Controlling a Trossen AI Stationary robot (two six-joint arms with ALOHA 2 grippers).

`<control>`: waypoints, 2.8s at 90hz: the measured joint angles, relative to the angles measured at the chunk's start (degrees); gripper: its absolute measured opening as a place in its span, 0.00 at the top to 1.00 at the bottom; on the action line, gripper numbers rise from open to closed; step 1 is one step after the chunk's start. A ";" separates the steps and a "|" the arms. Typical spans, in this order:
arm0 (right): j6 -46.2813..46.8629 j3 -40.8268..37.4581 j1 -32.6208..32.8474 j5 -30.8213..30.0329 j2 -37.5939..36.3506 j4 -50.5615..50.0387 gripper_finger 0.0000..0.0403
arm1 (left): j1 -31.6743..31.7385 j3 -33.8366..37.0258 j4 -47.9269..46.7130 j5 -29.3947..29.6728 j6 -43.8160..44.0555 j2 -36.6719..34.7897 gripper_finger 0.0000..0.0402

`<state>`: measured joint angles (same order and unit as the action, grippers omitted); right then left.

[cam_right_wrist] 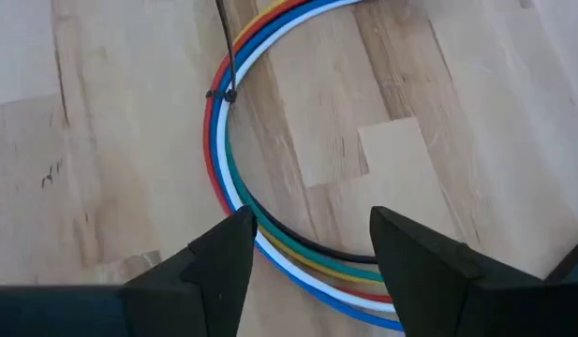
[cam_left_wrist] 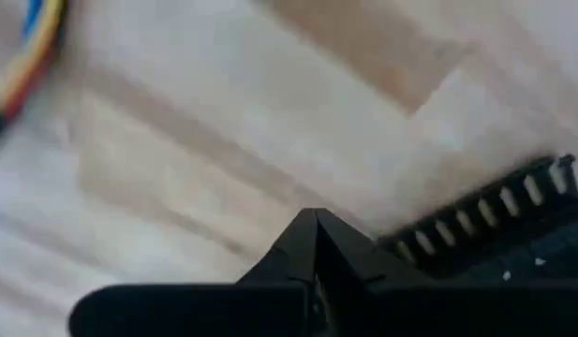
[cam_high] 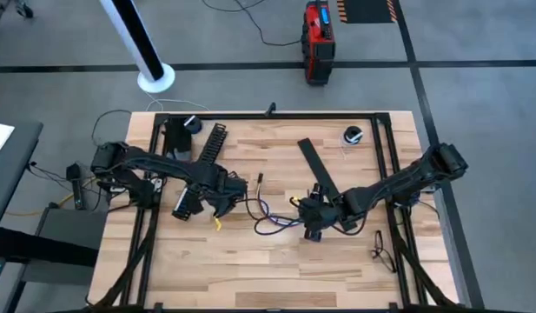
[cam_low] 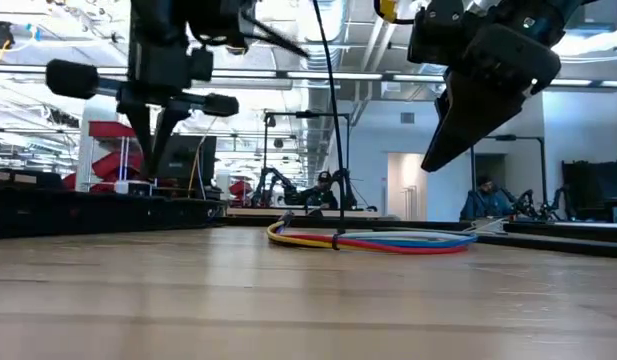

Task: Ziptie cables
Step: Put the zip tied cable into the black cable duct

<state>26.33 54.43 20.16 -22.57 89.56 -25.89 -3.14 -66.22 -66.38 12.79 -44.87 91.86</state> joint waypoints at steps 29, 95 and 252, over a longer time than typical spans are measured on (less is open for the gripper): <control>-1.20 0.00 0.00 0.00 0.00 0.00 0.48 | 4.90 0.18 -3.77 8.85 52.01 0.21 0.91; -9.44 0.00 -0.07 0.02 0.00 0.36 0.48 | -0.26 2.61 -5.40 17.06 89.43 0.15 0.70; -13.33 -0.02 -0.44 0.07 0.00 0.79 0.48 | -1.17 2.22 -8.69 3.56 86.08 -0.19 0.99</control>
<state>12.99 54.41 19.73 -22.50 89.56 -25.10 -4.32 -64.01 -75.07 16.35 41.21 91.67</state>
